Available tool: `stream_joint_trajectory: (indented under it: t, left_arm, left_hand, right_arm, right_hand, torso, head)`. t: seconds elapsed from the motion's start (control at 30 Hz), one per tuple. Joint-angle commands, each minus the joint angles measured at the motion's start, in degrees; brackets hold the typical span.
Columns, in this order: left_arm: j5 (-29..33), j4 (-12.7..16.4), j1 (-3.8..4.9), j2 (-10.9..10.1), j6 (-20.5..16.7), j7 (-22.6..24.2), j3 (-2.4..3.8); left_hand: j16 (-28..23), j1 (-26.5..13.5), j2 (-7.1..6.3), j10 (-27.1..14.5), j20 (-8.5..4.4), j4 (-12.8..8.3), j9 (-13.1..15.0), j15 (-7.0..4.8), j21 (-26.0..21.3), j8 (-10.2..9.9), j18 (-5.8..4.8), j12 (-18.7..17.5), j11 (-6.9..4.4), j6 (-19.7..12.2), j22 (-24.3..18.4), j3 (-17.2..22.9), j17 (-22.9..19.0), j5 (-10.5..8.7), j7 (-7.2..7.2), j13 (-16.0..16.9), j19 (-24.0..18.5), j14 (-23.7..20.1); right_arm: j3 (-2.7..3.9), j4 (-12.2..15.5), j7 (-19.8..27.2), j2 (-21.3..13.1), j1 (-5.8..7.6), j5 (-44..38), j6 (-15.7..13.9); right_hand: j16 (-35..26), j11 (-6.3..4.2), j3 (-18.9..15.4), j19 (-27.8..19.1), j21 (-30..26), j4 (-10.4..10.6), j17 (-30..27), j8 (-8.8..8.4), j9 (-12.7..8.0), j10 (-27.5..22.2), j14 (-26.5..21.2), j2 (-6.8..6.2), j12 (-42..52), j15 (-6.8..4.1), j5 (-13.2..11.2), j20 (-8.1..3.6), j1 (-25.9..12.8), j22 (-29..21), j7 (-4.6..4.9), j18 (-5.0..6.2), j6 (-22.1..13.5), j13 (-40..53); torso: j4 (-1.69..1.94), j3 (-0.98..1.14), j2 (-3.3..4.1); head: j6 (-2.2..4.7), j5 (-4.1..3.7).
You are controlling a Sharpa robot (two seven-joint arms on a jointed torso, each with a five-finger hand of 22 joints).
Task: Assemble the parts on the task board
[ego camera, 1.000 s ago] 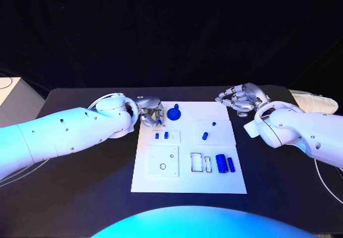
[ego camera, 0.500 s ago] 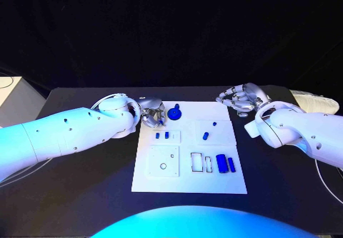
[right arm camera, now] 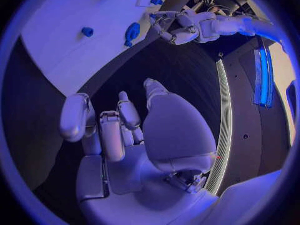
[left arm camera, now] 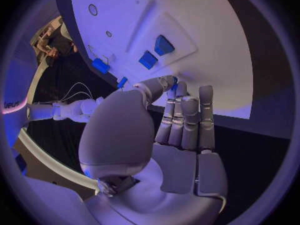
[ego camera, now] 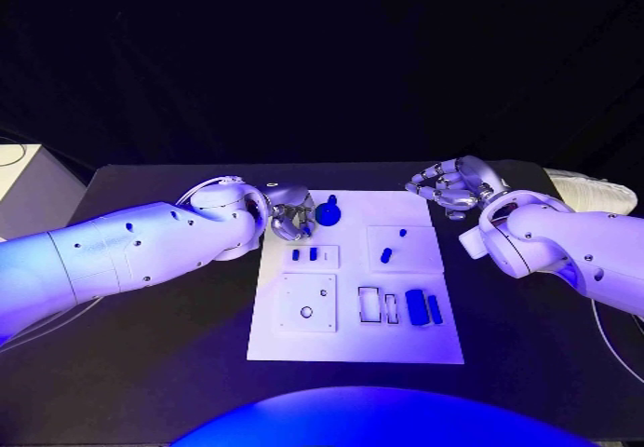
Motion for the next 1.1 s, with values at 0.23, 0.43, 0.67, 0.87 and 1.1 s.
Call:
stream_joint_trajectory:
  t: [0.23, 0.43, 0.67, 0.87, 1.1]
  left_arm:
    - [0.21, 0.11, -0.03, 0.29, 0.88, -0.19, -0.04]
    - [0.06, 0.01, -0.02, 0.4, 1.66, -0.91, -0.16]
    - [-0.51, -0.2, -0.02, 0.57, 2.93, -2.15, -0.38]
    - [-0.78, -0.22, -0.02, 0.61, 3.37, -2.55, -0.5]
    - [-0.83, -0.26, -0.02, 0.92, 3.24, -2.42, -0.56]
  left_hand:
    - [0.22, -0.49, -0.23, 0.24, -0.1, 0.17, 0.07, -0.06, -0.39, 0.36, 0.68, -0.42, -0.02, 0.31, -0.1, 0.09, 0.0, 0.27, -0.02, 0.06, -0.33, -0.02]
    - [0.23, -0.46, -0.19, 0.29, -0.1, 0.15, 0.09, -0.05, -0.41, 0.32, 0.68, -0.49, -0.02, 0.32, -0.12, 0.11, 0.01, 0.26, -0.01, 0.08, -0.31, -0.01]
    - [0.2, -0.47, -0.19, 0.33, -0.09, 0.15, 0.11, -0.05, -0.43, 0.29, 0.68, -0.53, -0.01, 0.34, -0.13, 0.1, -0.12, 0.25, 0.0, 0.09, -0.3, -0.06]
    - [0.23, -0.33, -0.14, 0.63, -0.08, 0.03, 0.2, -0.07, -0.47, 0.3, 0.69, -0.58, -0.08, 0.53, -0.18, 0.07, -0.07, 0.2, -0.04, 0.2, -0.25, -0.06]
    - [0.25, -0.33, -0.13, 0.7, -0.07, 0.03, 0.23, -0.08, -0.48, 0.3, 0.69, -0.59, -0.09, 0.58, -0.19, 0.04, -0.03, 0.18, -0.04, 0.23, -0.24, -0.05]
  right_arm:
    - [0.02, 0.06, 0.59, -0.01, -0.03, -0.31, 0.41]
    - [0.02, 0.15, 0.55, -0.08, -0.03, -0.31, 0.39]
    - [0.02, 0.23, 0.47, -0.19, -0.02, -0.31, 0.4]
    - [0.02, 0.28, 0.42, -0.27, -0.02, -0.32, 0.39]
    - [0.02, 0.32, 0.42, -0.27, -0.02, -0.32, 0.39]
  right_hand:
    - [-0.37, -0.17, -0.1, -0.4, -0.34, 0.03, 6.5, 0.2, 0.06, -0.02, 3.05, -0.12, -0.28, 0.14, 0.22, 0.03, -0.41, 2.07, -0.19, 0.34, -0.01, -0.08]
    - [-0.37, -0.17, -0.1, -0.4, -0.34, 0.03, 6.5, 0.2, 0.06, -0.02, 3.05, -0.12, -0.28, 0.14, 0.22, 0.03, -0.41, 2.07, -0.19, 0.34, -0.01, -0.08]
    - [-0.37, -0.17, -0.1, -0.4, -0.34, 0.03, 6.5, 0.2, 0.06, -0.02, 3.05, -0.12, -0.28, 0.14, 0.22, 0.03, -0.41, 2.07, -0.19, 0.34, -0.01, -0.08]
    - [-0.4, -0.19, -0.09, -0.37, -0.32, 0.0, 6.49, 0.23, 0.06, 0.01, 3.05, -0.1, -0.29, 0.12, 0.24, 0.02, -0.45, 2.09, -0.21, 0.33, -0.01, -0.12]
    - [-0.4, -0.19, -0.09, -0.37, -0.32, 0.0, 6.49, 0.23, 0.06, 0.01, 3.05, -0.1, -0.29, 0.12, 0.24, 0.02, -0.45, 2.09, -0.21, 0.33, -0.01, -0.12]
  torso:
    - [0.0, 0.06, 0.03]
    - [-0.01, 0.08, 0.03]
    - [-0.01, 0.03, 0.0]
    - [0.06, -0.01, 0.01]
    - [0.03, -0.05, 0.04]
  head:
    - [-0.08, -0.12]
    - [-0.19, -0.19]
    - [-0.39, -0.23]
    - [-0.5, -0.27]
    - [-0.52, -0.28]
